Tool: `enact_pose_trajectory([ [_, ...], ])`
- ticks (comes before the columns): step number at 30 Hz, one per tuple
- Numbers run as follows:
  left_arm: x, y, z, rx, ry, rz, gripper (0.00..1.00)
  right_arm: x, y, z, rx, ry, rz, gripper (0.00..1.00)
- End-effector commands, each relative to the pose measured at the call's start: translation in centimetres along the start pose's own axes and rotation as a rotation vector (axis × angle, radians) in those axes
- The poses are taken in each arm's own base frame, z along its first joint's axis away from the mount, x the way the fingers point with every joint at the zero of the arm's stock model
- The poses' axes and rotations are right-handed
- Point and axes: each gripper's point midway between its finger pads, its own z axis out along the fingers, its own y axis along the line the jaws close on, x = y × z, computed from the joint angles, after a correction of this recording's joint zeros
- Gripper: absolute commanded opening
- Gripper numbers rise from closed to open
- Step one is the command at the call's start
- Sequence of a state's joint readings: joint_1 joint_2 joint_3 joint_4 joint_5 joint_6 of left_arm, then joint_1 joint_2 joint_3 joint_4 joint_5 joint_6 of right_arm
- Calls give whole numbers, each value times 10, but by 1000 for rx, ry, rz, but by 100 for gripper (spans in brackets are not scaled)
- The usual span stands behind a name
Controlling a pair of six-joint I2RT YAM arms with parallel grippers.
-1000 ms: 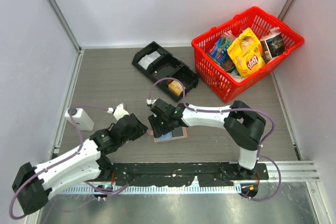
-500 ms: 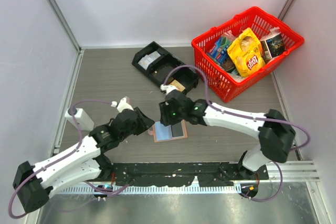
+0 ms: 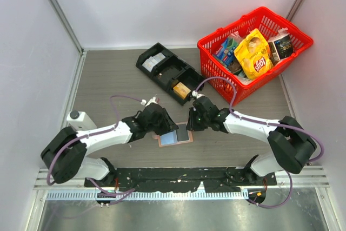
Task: Take the credit cards out of the card holder
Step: Remove the credit card from the card holder.
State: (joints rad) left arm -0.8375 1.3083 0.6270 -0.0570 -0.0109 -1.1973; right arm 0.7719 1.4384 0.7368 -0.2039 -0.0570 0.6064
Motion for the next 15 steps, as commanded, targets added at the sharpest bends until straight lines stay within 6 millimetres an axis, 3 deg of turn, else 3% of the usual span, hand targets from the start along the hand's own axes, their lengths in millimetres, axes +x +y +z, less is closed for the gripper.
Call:
enact_pose_trajectory([
  [1, 0, -36, 10, 111, 37, 3, 36, -17, 22, 1, -106, -59, 18, 20],
  [15, 12, 7, 35, -8, 79, -25, 36, 7, 3, 20, -94, 7, 68, 13],
])
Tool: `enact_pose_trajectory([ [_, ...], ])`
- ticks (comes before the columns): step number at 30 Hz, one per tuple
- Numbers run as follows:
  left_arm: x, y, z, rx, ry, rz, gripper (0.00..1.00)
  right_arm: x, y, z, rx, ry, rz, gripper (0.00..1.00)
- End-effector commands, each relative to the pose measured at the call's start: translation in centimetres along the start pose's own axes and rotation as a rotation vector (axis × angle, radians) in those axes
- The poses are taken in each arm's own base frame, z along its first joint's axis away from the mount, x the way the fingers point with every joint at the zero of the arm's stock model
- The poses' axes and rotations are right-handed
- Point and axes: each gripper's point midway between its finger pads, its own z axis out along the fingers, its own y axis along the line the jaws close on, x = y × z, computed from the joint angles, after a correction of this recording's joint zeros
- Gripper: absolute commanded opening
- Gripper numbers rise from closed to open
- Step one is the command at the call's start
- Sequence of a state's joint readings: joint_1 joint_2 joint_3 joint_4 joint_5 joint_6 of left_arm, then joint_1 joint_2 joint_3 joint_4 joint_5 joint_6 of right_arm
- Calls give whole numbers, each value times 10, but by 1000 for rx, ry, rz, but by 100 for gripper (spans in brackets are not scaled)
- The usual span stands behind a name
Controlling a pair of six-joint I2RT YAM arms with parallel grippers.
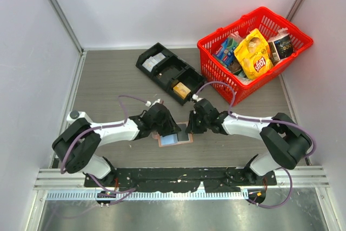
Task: Take the credit cards out of the card holder
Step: Remove the credit card from the card holder.
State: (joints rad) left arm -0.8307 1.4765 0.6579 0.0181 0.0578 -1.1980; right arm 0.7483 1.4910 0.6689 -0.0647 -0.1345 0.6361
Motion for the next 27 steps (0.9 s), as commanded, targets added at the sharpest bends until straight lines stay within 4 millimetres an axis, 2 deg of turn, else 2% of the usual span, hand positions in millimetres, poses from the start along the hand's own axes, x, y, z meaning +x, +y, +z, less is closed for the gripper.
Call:
enact_pose_trajectory([
  [1, -3, 0, 6, 21, -3, -21, 36, -1, 2, 4, -31, -7, 23, 12],
  [6, -4, 14, 9, -20, -9, -46, 35, 6, -5, 5, -19, 10, 42, 11],
  [11, -6, 15, 9, -16, -18, -52, 35, 8, -7, 3, -20, 13, 47, 11],
  [15, -4, 7, 10, 26, -2, -52, 35, 10, -8, 5, -19, 20, 52, 11],
  [20, -6, -13, 5, 122, -3, -49, 32, 13, -11, 6, -15, 33, 55, 11],
  [21, -7, -17, 3, 136, -7, -51, 31, 8, -7, 7, -32, 12, 54, 10],
  [27, -11, -26, -5, 169, -22, -56, 27, 9, -8, 8, -31, 16, 56, 10],
])
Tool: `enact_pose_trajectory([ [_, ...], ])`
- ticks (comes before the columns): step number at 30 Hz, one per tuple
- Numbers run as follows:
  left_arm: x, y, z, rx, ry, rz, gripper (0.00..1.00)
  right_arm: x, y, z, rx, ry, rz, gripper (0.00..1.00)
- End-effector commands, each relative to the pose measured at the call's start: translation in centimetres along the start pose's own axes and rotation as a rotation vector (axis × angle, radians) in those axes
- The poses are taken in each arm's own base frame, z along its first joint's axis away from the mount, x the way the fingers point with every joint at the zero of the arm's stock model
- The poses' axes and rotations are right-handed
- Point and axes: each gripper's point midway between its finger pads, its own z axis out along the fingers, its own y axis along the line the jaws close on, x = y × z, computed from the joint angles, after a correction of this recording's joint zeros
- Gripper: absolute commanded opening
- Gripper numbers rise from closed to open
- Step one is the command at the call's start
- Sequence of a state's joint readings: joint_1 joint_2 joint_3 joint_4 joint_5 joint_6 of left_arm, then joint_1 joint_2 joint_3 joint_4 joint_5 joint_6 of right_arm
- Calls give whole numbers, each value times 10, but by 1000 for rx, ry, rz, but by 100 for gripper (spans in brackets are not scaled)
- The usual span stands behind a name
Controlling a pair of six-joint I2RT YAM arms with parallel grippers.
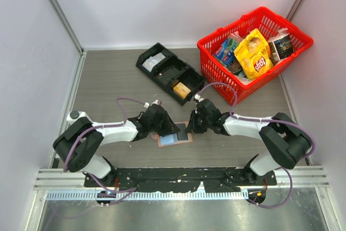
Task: Take the credit cards out of the card holder
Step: Remove the credit card from the card holder.
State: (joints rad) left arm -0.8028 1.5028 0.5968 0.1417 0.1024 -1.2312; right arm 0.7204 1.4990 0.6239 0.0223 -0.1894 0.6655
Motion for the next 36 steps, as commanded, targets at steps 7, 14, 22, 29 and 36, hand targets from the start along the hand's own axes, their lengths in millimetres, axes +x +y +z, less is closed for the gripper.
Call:
enact_pose_trajectory([
  [7, -5, -38, -8, 187, -15, -36, 24, 10, -10, 6, 22, 30, 17, 10],
  [14, -2, -41, 1, 229, 3, -50, 23, 12, -10, 7, 17, 37, 18, 10],
  [22, 3, -42, 6, 265, 27, -83, 23, 13, -11, 8, 20, 37, 26, 10],
  [29, -4, -41, -4, 287, -27, -91, 12, 16, -17, 9, 45, 48, 34, 10],
  [36, -4, -46, -10, 321, -26, -112, 7, 17, -23, 10, 72, 52, 47, 12],
])
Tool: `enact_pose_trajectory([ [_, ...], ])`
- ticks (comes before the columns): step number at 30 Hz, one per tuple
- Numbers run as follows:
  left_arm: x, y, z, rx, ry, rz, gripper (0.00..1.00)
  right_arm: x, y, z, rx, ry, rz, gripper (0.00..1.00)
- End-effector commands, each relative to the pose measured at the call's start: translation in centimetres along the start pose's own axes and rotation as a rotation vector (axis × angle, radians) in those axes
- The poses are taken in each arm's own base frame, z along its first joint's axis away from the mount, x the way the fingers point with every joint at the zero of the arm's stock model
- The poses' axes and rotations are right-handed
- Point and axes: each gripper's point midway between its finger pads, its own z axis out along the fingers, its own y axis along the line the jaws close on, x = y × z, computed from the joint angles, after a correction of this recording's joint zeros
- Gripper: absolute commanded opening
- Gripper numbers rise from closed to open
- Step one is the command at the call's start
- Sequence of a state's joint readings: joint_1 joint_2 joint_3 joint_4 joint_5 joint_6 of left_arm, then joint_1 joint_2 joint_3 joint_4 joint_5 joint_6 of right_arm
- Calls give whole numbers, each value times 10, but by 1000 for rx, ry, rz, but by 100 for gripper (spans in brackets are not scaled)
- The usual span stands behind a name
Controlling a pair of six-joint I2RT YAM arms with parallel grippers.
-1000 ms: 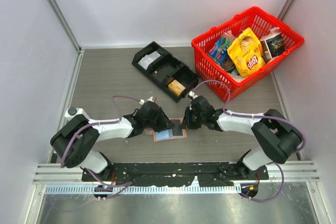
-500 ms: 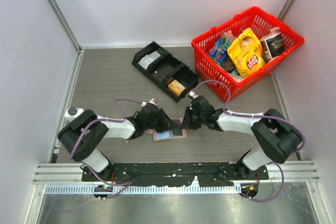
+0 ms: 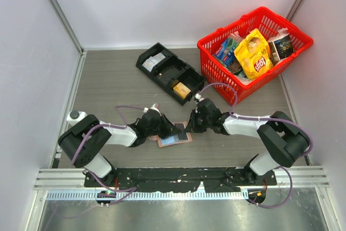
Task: Take the credit cards out of the card holder
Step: Remove the credit card from the card holder.
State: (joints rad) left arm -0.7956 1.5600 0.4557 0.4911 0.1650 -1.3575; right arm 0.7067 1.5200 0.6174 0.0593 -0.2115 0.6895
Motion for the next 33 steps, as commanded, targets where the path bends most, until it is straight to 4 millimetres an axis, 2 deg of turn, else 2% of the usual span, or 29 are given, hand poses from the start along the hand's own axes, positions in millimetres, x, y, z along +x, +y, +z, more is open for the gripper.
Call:
enact_pose_trajectory([
  [1, -7, -41, -10, 157, -25, -2, 7, 17, -25, 5, 95, 50, 19, 13],
  [7, -8, -38, -16, 155, -36, -4, 6, 17, -27, 4, 100, 49, 22, 22],
  [22, -10, -33, -26, 141, -50, 0, 6, 20, -42, 3, 174, 64, 16, 9],
  [27, -10, -18, -23, 77, -57, 15, 4, 13, -30, -1, 138, 43, 6, 11],
  [30, -9, -7, -20, 51, -51, -4, 3, -1, -16, -10, 100, -7, -7, 15],
  [33, -8, -3, -20, 48, -41, -17, 2, -9, -15, -14, 107, -32, -12, 15],
])
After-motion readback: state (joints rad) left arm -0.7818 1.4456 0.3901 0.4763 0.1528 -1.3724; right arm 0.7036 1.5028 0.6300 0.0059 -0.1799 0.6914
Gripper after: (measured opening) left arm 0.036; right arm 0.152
